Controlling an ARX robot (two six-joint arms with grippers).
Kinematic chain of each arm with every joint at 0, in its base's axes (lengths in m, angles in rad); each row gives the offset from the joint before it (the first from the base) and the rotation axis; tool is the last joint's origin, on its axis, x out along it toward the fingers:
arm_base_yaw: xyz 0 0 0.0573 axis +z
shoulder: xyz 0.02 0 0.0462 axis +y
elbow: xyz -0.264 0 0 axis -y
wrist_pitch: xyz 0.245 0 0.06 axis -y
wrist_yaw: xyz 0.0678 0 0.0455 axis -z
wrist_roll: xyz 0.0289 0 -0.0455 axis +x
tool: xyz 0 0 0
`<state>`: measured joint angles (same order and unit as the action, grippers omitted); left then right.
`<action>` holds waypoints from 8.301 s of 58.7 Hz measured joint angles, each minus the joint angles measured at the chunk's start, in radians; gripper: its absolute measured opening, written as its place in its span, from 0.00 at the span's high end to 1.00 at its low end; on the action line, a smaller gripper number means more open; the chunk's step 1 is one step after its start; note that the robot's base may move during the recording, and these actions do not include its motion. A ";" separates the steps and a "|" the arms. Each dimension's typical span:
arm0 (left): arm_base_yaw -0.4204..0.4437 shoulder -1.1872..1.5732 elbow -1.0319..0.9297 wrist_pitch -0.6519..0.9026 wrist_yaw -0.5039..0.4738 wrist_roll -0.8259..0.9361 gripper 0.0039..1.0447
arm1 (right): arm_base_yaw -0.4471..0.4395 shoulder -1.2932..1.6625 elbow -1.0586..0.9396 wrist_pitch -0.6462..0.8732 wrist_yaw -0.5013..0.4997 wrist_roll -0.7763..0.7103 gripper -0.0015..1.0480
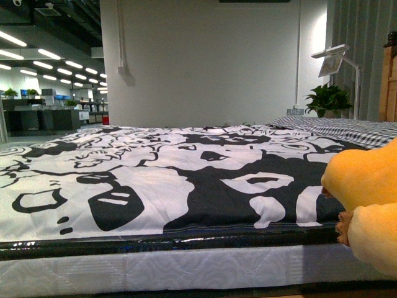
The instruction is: Put away toys
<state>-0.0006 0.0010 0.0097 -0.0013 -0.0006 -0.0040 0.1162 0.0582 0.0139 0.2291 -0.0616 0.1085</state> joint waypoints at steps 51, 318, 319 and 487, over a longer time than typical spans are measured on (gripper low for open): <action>0.000 0.000 0.000 0.000 0.000 0.000 0.06 | 0.004 -0.001 0.000 0.000 0.009 -0.002 0.93; 0.000 0.000 0.000 -0.001 0.000 0.000 0.06 | 0.005 -0.003 0.000 -0.001 0.010 -0.008 0.93; 0.000 0.000 0.000 -0.001 0.000 0.000 0.06 | 0.005 -0.003 0.000 -0.001 0.010 -0.008 0.93; -0.001 0.000 0.000 -0.001 0.000 0.000 0.06 | 0.006 -0.002 0.000 -0.001 0.009 -0.009 0.93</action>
<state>-0.0013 0.0010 0.0097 -0.0021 -0.0006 -0.0040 0.1223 0.0559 0.0139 0.2279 -0.0528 0.0998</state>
